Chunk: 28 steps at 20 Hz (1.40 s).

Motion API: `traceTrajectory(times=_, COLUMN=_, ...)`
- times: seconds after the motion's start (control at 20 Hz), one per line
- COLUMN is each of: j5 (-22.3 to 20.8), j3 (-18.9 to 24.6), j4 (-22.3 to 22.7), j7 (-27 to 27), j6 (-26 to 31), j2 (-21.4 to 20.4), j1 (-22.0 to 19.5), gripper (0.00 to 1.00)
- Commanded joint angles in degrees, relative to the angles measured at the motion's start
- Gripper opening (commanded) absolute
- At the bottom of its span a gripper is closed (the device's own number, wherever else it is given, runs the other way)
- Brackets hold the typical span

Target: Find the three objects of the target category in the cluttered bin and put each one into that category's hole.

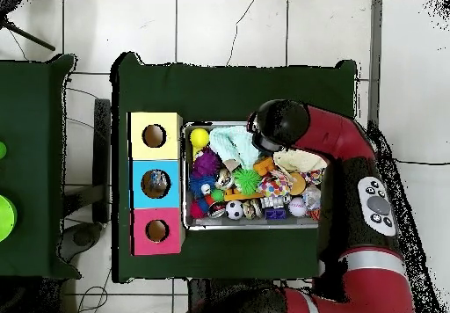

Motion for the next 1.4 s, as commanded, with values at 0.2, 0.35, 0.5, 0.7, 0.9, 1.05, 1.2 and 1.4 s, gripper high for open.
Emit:
traceTrajectory(times=0.2, j5=-6.03, j3=2.82, j4=5.04, j7=-6.97, j6=3.52, j2=-1.81, j1=-0.85, gripper=1.0)
traceTrajectory(times=0.35, j5=-6.66, j3=3.39, j4=5.45, j7=-6.59, j6=2.85, j2=-1.34, j1=-1.53, gripper=1.0)
traceTrajectory(times=0.5, j5=-6.76, j3=3.78, j4=7.58, j7=-5.34, j6=0.55, j2=-1.73, j1=-2.36, gripper=1.0)
traceTrajectory(times=0.7, j5=-6.53, j3=4.42, j4=9.93, j7=-3.68, j6=-1.71, j2=-1.68, j1=-3.34, gripper=1.0)
traceTrajectory(times=0.9, j5=-6.37, j3=4.82, j4=12.38, j7=-2.46, j6=-3.89, j2=-1.79, j1=-3.98, gripper=1.0)
traceTrajectory(times=1.05, j5=-6.4, j3=5.03, j4=13.5, j7=-1.82, j6=-5.1, j2=-1.98, j1=-4.09, gripper=1.0)
traceTrajectory(times=1.2, j5=-6.33, j3=4.76, j4=14.12, j7=-0.67, j6=-6.0, j2=-1.8, j1=-3.97, gripper=1.0)
traceTrajectory(times=1.4, j5=-5.3, j3=5.35, j4=15.07, j7=0.51, j6=-6.86, j2=-0.81, j1=-4.33, gripper=1.0)
